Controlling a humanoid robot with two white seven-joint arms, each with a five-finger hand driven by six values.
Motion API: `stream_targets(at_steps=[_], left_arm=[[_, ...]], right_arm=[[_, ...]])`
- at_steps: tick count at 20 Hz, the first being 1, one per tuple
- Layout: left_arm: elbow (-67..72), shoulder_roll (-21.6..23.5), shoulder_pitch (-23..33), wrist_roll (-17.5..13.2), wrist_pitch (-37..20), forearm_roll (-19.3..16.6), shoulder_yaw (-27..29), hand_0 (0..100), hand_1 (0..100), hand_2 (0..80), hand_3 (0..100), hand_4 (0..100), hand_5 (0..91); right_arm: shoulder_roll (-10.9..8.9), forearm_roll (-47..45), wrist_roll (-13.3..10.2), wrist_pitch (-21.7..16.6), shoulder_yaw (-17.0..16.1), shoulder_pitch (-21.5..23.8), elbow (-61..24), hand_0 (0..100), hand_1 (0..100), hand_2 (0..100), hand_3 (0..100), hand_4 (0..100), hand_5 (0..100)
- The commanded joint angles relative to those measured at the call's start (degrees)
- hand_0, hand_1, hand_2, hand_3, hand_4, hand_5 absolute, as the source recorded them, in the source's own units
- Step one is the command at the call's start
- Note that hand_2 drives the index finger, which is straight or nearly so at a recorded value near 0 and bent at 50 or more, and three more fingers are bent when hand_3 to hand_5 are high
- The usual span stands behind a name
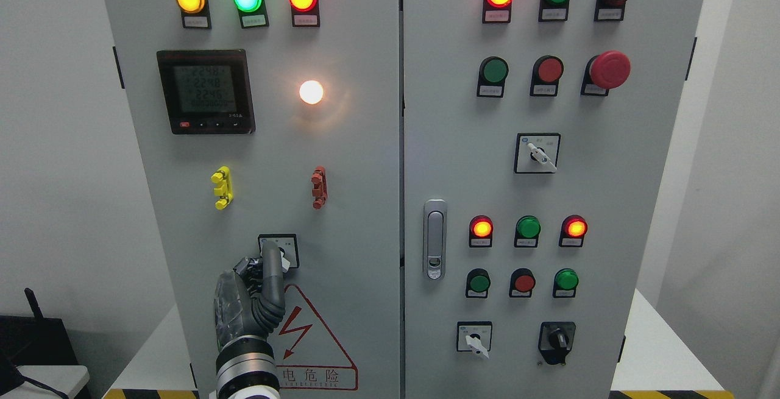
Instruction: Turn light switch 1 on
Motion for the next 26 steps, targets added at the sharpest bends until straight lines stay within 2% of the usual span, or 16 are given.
stream_targets(at_steps=[1,26], left_arm=[[-0.2,-0.1,0.4,-0.2,0.1,0.0,0.0,45,15,49.9,63,80,81.4],[-1.2,-0.1,1.3,0.0,0.0,0.0,0.0,41,16,51.8,66,81,84.3]], right_arm=[[0.00,-1.0,0.0,0.0,0.0,0.0,0.0,12,39,0,0,0,0],[0.00,-1.1,0.0,0.0,0.0,0.0,0.0,12,39,0,0,0,0]])
